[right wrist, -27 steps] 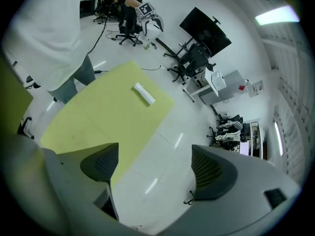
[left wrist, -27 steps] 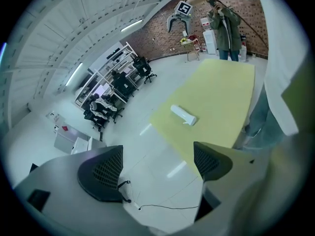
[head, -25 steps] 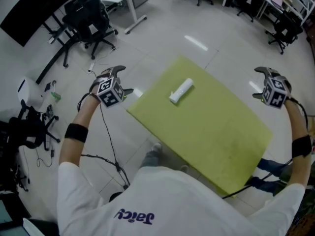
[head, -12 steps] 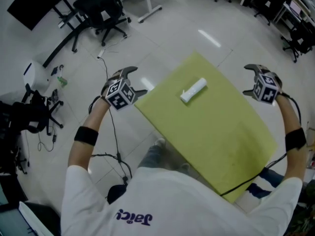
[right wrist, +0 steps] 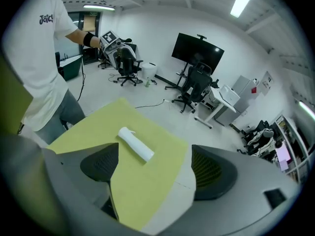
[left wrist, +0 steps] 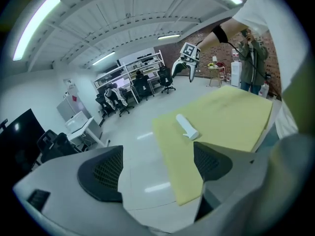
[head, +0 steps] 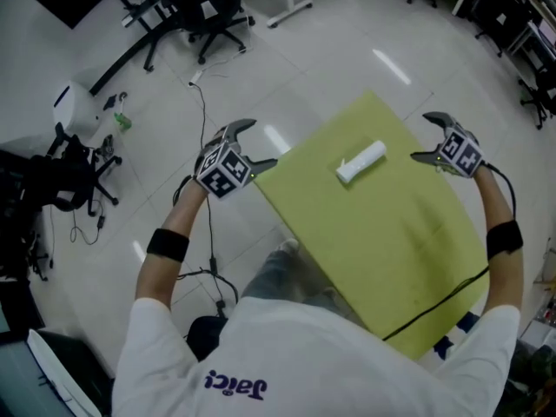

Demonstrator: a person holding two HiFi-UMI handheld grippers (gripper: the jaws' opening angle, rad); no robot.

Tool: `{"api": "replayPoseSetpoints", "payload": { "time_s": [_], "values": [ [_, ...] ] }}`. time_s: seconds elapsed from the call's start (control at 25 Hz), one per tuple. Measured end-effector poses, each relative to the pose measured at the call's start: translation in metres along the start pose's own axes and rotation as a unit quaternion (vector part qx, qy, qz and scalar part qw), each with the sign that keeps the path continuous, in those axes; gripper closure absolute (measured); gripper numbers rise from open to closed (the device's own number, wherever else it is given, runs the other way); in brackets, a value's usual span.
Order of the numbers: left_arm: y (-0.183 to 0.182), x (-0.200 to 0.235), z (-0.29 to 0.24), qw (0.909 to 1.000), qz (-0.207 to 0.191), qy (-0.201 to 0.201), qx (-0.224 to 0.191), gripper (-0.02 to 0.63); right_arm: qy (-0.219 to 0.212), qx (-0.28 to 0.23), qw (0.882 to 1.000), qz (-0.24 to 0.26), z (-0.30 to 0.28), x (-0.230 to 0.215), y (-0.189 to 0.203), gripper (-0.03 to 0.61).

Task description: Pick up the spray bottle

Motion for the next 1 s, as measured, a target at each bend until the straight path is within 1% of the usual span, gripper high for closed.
{"api": "replayPoseSetpoints", "payload": {
  "time_s": [0.2,0.32,0.4,0.52,0.64,0.8,0.92,1.0],
  "values": [
    [0.016,-0.002,0.003,0.9988,0.044,-0.017,-0.010,0.158,-0.028,-0.026,0.999,-0.015,-0.044,-0.001,-0.009,0.101],
    [0.021,-0.006,-0.004,0.9969,0.073,-0.026,-0.014,0.158,-0.047,-0.027,0.999,-0.006,-0.073,-0.001,-0.007,0.101],
    [0.026,-0.012,-0.005,0.9954,0.090,-0.030,-0.015,0.158,-0.064,-0.018,0.998,0.014,-0.095,0.007,-0.008,0.101],
    [0.032,-0.021,-0.006,0.9936,0.107,-0.031,-0.018,0.158,-0.095,0.000,0.994,0.060,-0.126,0.022,-0.015,0.101],
    [0.036,-0.029,-0.012,0.9914,0.124,-0.034,-0.023,0.158,-0.118,0.024,0.989,0.089,-0.157,0.029,-0.009,0.101],
    [0.046,-0.040,-0.016,0.9875,0.150,-0.039,-0.026,0.158,-0.154,0.048,0.976,0.143,-0.192,0.046,-0.012,0.101],
    [0.046,-0.048,-0.020,0.9851,0.164,-0.041,-0.032,0.158,-0.179,0.069,0.963,0.187,-0.210,0.056,-0.004,0.101],
    [0.050,-0.050,-0.020,0.9844,0.167,-0.043,-0.034,0.158,-0.201,0.082,0.953,0.212,-0.218,0.067,-0.009,0.101]
  ]
}}
Point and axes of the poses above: the fingertips, and each gripper's own axes: z backward along the fingers, x to its left, y out of its underside, the point moved 7 cm from there along z, backward along the fingers, and after that the axes turned 3 degrees about -y, right-handed, at the moved point
